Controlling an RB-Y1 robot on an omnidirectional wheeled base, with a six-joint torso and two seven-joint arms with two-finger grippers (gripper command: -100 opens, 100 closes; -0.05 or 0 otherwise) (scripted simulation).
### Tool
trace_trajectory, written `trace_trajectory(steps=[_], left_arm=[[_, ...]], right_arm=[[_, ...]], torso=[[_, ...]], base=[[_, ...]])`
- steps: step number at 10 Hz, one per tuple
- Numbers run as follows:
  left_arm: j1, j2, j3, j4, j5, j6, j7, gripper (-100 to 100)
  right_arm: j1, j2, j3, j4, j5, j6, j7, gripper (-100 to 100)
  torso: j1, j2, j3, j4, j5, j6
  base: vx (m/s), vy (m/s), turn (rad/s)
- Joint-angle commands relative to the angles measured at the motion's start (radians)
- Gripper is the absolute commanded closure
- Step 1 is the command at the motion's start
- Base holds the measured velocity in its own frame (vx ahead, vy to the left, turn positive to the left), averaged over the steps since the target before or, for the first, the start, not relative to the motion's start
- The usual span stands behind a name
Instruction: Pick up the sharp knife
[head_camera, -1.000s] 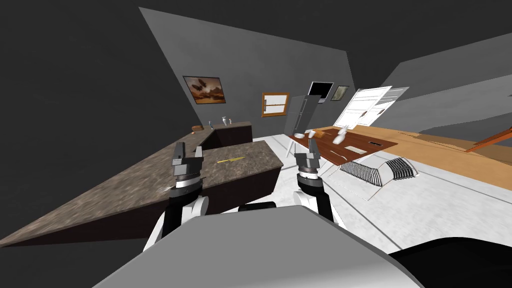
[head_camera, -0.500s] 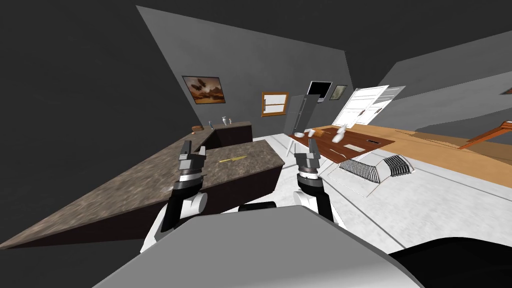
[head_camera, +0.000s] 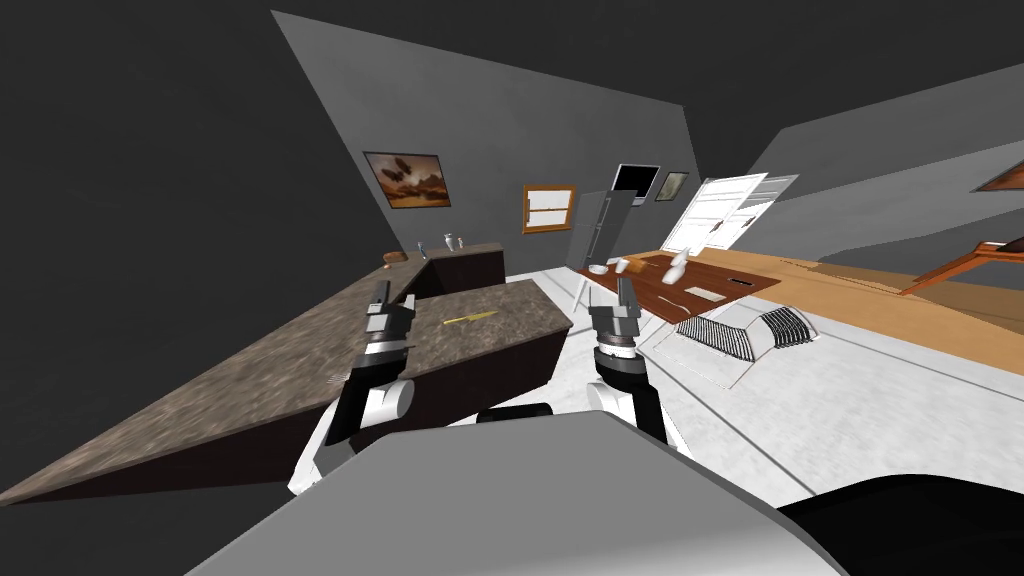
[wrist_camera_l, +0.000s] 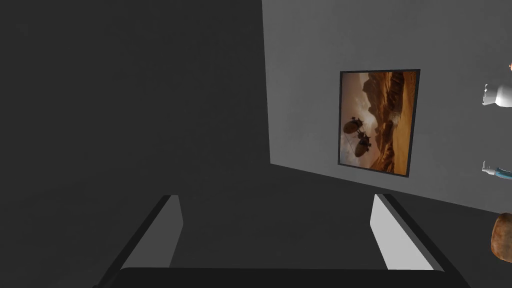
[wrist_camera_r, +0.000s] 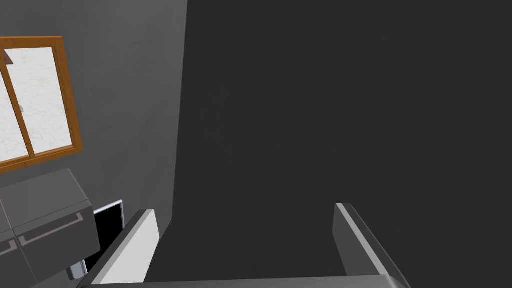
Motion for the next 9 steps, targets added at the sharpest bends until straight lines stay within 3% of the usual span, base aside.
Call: trace_trajectory(steps=[1, 4, 5, 6, 9], left_arm=[[-0.022, 0.007, 0.012, 0.013, 0.017, 0.05, 0.011, -100], [-0.041, 0.01, 0.022, 0.026, 0.031, 0.105, 0.019, -100], [-0.062, 0.013, 0.032, 0.039, 0.044, 0.147, 0.027, -100], [-0.062, 0.013, 0.032, 0.039, 0.044, 0.152, 0.027, -100], [-0.104, 0.016, 0.053, 0.069, 0.069, 0.241, 0.043, -100]], right_arm=[[0.0, 0.0, 0.0, 0.0, 0.0, 0.0, 0.0, 0], [0.0, 0.0, 0.0, 0.0, 0.0, 0.0, 0.0, 0], [0.0, 0.0, 0.0, 0.0, 0.0, 0.0, 0.0, 0], [0.0, 0.0, 0.0, 0.0, 0.0, 0.0, 0.0, 0], [0.0, 0.0, 0.0, 0.0, 0.0, 0.0, 0.0, 0]], torso=[[0.0, 0.0, 0.0, 0.0, 0.0, 0.0], [-0.001, 0.001, 0.0, 0.0, 0.0, 0.0], [-0.001, 0.0, 0.0, 0.0, 0.0, 0.0], [-0.001, 0.0, 0.0, 0.0, 0.0, 0.0], [-0.001, 0.0, 0.0, 0.0, 0.0, 0.0]], base=[[-0.026, 0.052, -0.025], [-0.019, 0.041, -0.026], [-0.014, 0.048, -0.031], [-0.015, 0.038, -0.032], [-0.014, 0.043, -0.035]])
